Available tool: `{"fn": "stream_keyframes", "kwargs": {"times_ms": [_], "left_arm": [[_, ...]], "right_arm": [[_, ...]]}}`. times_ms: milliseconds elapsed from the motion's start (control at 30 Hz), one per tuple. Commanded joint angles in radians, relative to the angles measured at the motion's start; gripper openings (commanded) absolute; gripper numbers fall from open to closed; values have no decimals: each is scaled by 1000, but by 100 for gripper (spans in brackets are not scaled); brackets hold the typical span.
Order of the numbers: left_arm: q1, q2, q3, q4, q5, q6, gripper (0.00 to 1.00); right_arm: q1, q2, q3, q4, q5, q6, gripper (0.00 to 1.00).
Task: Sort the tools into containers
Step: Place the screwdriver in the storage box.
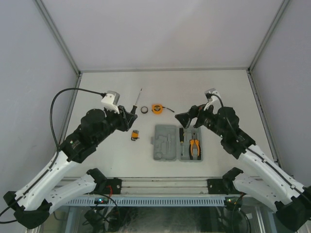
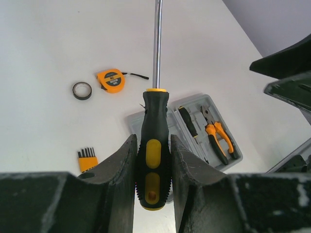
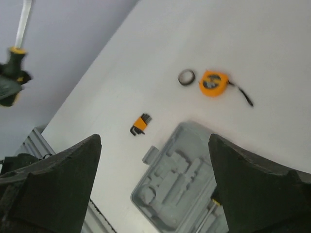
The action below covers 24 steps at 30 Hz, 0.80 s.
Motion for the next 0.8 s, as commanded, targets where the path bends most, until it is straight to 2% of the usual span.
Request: {"fn": "stream_keyframes", "kwargs": {"times_ms": [0, 67, 167, 467, 600, 767], "left_arm": [[5, -8, 16, 24, -49, -18, 0], [6, -1, 27, 6, -38, -8, 0], [5, 21, 50, -29, -31, 5, 0], [9, 125, 135, -154, -59, -39, 0], [23, 170, 182, -198, -44, -105, 0], [44, 139, 132, -133, -46, -165, 0]], "right_arm": [[-139, 73, 13, -113, -193, 260, 95], [-173, 114, 13, -150, -205, 280, 99], [-199, 154, 16, -179, -214, 287, 100], [-232, 166, 66, -308, -62, 304, 100], [-311, 154, 66, -335, -111, 345, 100], [-416, 178, 66, -355, -239, 320, 100]]}}
